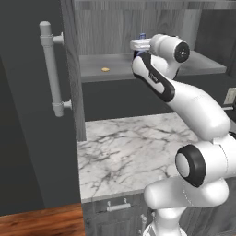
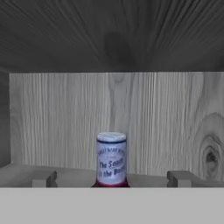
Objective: The dining table condiment station is running low on condiment bottle. Refill the condiment station by opening the cabinet and taking the condiment bottle from the cabinet and placing it on the dining table.
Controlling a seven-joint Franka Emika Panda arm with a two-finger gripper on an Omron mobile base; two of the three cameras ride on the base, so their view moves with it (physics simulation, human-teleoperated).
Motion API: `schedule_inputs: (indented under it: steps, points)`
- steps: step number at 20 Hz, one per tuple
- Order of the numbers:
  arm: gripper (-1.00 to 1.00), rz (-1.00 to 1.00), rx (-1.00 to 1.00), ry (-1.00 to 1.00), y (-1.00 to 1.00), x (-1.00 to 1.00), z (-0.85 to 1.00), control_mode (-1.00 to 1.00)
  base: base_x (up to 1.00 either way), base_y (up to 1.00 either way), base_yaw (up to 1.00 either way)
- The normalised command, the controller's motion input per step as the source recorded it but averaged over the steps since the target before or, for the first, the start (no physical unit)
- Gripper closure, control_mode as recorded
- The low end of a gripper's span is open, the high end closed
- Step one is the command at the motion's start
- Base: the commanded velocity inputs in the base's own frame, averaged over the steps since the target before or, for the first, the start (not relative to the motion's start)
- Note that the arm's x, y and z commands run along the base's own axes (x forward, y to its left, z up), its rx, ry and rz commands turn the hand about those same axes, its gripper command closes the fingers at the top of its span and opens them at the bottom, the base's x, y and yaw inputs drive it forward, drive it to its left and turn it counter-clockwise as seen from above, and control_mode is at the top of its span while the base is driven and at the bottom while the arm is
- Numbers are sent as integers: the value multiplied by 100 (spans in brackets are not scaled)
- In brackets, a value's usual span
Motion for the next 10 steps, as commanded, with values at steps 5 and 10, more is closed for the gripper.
schedule_inputs:
  steps: [5, 10]
  points:
    - [-100, 0, 0, 0, 0, 26, -5, -100, 0, 0, 0]
    - [-100, 0, 0, 1, 0, 31, 0, -100, 0, 0, 0]
